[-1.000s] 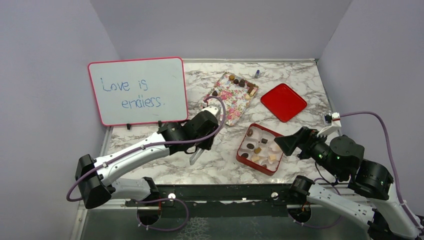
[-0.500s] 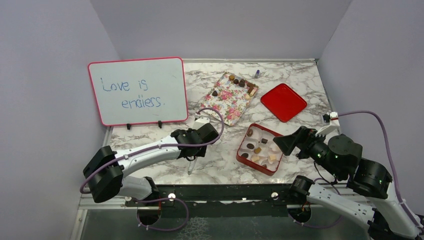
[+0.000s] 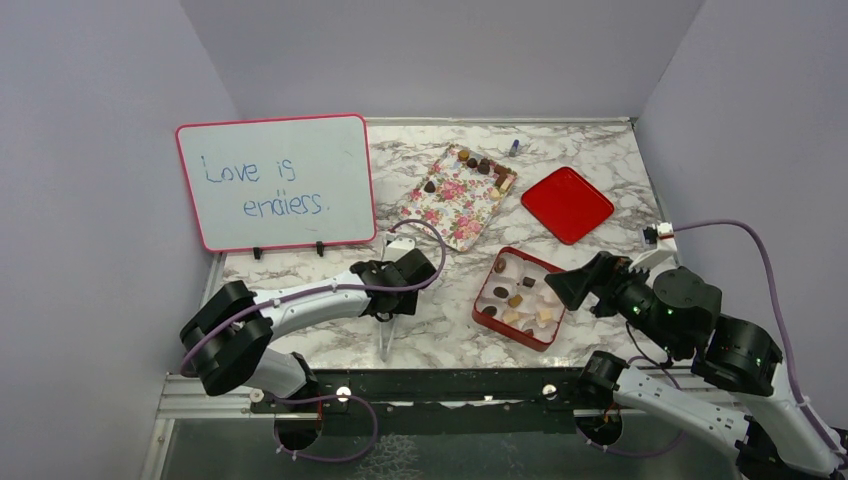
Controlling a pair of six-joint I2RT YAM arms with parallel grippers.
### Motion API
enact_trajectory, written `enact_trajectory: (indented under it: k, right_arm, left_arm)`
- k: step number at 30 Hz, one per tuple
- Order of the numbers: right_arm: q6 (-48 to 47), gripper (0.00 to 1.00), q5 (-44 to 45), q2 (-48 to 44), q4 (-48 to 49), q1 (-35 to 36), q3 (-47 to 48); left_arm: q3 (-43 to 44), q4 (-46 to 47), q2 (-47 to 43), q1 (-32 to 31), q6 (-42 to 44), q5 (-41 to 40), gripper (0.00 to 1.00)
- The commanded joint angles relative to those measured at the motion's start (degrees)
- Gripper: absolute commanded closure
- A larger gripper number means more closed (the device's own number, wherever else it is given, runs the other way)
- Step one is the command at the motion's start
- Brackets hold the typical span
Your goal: Pack the chocolate
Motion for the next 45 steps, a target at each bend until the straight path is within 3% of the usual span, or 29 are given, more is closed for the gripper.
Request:
enact_trajectory:
  k: [1, 5, 9, 15, 23, 29, 33, 36, 41, 45]
  right_arm:
    - [-0.7, 0.05, -0.7, 1.0, 2.4, 0.4, 0.2]
    - [-0.7, 0.05, -0.4, 1.5, 2.7, 0.5, 0.0]
    - [-1.1, 0.05, -0.3, 1.8, 5.5, 0.4, -2.5]
    - [-2.0, 0.05, 1.7, 5.7, 8.5, 0.5, -4.3]
    - [-6.0, 0.0, 16.2, 18.2, 4.6, 0.5, -0.8]
    - [-16.7, 0.0, 19.1, 24.9, 16.6, 0.4, -3.3]
    - [-19.1, 0.0, 22.1, 32.5, 19.1, -0.8, -0.2]
    - [-22.8, 0.0, 19.5, 37.9, 24.0, -4.3, 0.6]
    - [-24.7, 0.01, 5.5, 46.5, 30.7, -18.7, 1.3]
    - [-19.9, 0.14, 3.1, 55.6, 33.4, -26.3, 3.5]
  left_arm:
    - [-0.8, 1.7, -0.8, 0.4, -0.9, 0.6, 0.31]
    - [1.0, 1.6, -3.3, 0.5, 0.5, 2.3, 0.22]
    - [5.2, 1.6, -6.7, 0.5, 4.1, 7.0, 0.02]
    - [12.6, 0.5, -11.3, 0.5, 10.1, 8.2, 0.01]
    - [20.3, 0.6, -15.4, 0.5, 24.0, 6.6, 0.01]
    - [15.8, 4.3, -20.3, 0.5, 29.4, -0.1, 0.01]
    - [12.4, 6.4, -23.1, 0.5, 32.3, -2.5, 0.01]
    - [12.0, 6.3, -25.3, 0.5, 33.6, -3.2, 0.01]
    - [10.8, 6.6, -29.5, 0.5, 35.4, -5.2, 0.01]
    - [9.2, 8.5, -32.1, 0.5, 36.2, -5.6, 0.01]
